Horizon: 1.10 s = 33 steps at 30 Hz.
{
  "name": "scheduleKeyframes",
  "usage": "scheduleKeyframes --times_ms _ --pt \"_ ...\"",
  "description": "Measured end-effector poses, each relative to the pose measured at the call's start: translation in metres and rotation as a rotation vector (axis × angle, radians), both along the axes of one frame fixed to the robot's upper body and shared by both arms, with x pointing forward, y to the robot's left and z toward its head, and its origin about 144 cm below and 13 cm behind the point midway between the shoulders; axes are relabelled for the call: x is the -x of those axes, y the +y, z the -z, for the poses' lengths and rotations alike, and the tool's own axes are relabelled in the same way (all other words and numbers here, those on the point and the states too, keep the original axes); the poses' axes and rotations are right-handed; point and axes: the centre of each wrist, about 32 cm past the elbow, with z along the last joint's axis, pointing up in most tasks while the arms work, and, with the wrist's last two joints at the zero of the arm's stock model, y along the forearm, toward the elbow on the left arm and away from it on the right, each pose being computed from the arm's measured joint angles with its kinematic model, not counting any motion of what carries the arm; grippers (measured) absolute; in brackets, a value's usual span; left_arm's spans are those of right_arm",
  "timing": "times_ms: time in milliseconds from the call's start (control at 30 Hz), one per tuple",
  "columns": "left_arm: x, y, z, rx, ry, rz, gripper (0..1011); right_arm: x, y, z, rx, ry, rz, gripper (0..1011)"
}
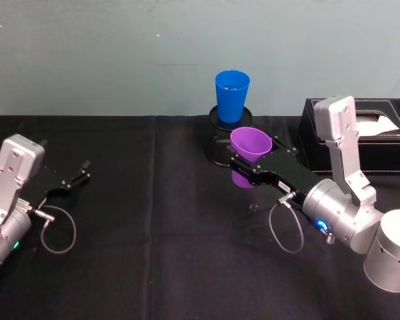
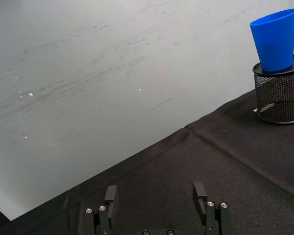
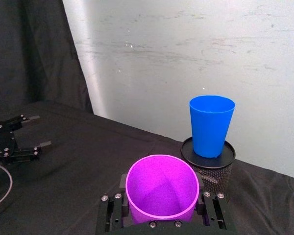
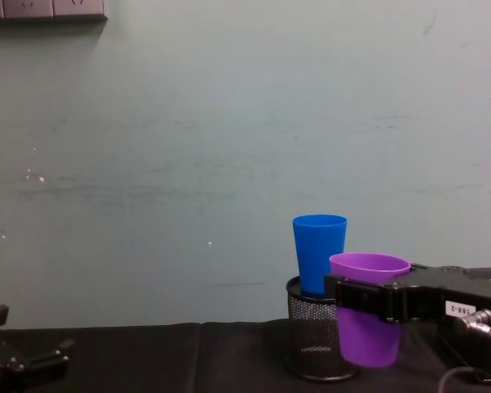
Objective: Pick up one cup with a gripper and tap it against the other cup.
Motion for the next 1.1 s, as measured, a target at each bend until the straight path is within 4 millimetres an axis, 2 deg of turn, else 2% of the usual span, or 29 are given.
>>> scheduleKeyframes --times_ms 1100 --pt "0.0 0.0 0.0 0.0 0.0 0.0 1000 0.0 0.0 0.0 0.0 0.0 0.0 737"
